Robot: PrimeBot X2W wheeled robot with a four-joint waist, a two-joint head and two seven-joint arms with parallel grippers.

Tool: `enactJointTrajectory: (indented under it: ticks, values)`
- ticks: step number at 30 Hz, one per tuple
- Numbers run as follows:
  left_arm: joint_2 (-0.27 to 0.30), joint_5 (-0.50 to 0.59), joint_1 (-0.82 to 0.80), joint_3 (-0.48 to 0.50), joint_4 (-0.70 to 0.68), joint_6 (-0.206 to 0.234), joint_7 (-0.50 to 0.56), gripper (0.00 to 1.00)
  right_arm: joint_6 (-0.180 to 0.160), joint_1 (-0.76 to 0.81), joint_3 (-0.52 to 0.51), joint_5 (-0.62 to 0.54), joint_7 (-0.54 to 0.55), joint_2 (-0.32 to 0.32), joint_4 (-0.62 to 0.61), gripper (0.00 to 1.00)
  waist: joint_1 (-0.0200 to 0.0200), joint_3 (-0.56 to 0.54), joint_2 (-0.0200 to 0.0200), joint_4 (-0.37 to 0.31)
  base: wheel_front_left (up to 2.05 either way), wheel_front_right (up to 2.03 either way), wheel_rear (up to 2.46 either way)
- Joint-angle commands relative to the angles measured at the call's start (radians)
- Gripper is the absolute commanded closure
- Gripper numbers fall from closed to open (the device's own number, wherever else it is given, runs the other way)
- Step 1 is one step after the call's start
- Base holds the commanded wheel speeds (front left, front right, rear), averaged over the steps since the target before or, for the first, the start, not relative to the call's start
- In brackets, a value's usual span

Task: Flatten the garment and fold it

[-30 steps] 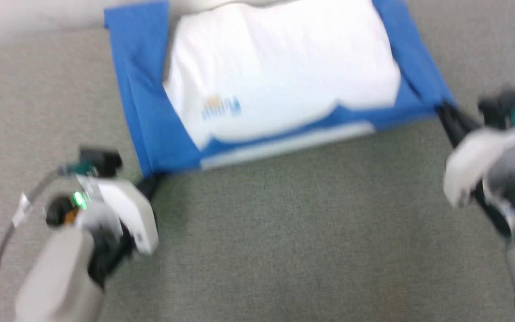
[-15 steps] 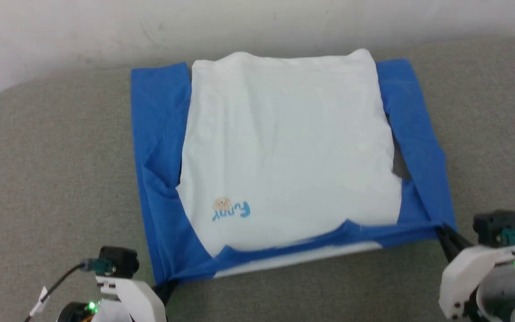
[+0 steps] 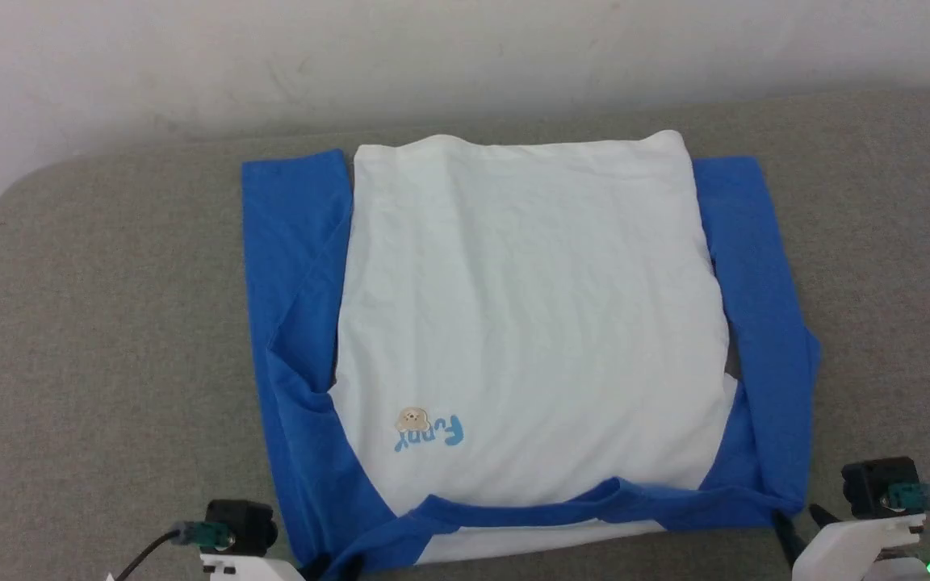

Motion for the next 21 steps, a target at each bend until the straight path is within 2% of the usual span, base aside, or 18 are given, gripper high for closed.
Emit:
enactJointTrajectory:
  ticks: [1, 7, 10, 15, 21]
  values:
    - [-0.016, -0.015, 0.027, -0.003, 0.019, 0.004, -0.014, 0.00, -0.009, 0.022, -0.002, 0.009, 0.007, -0.002, 0.005, 0.00, 0.0000, -0.016, 0.0000, 0.005, 0.00, 0.00, 0.00]
    - [-0.059, -0.062, 0.045, 0.018, -0.007, -0.007, -0.069, 0.00, -0.009, 0.084, -0.035, 0.037, 0.053, 0.010, -0.038, 0.00, 0.0000, -0.061, 0.0000, 0.021, 0.00, 0.00, 0.00]
    - [-0.068, -0.063, 0.040, 0.045, -0.046, -0.005, -0.121, 0.00, -0.009, 0.103, -0.065, 0.051, 0.040, 0.023, -0.091, 0.00, 0.0000, -0.075, 0.0000, 0.027, 0.00, 0.00, 0.00]
    - [-0.074, -0.007, -0.033, 0.108, -0.049, 0.001, -0.276, 0.00, -0.009, 0.072, -0.101, 0.077, -0.128, 0.038, -0.145, 0.00, 0.0000, -0.080, 0.0000, 0.029, 0.00, 0.00, 0.00]
    - [-0.091, 0.109, -0.210, 0.140, 0.062, 0.037, -0.457, 0.00, -0.009, -0.011, -0.089, 0.082, -0.353, 0.045, -0.127, 0.00, 0.0000, -0.036, 0.0000, 0.018, 0.00, 0.00, 0.00]
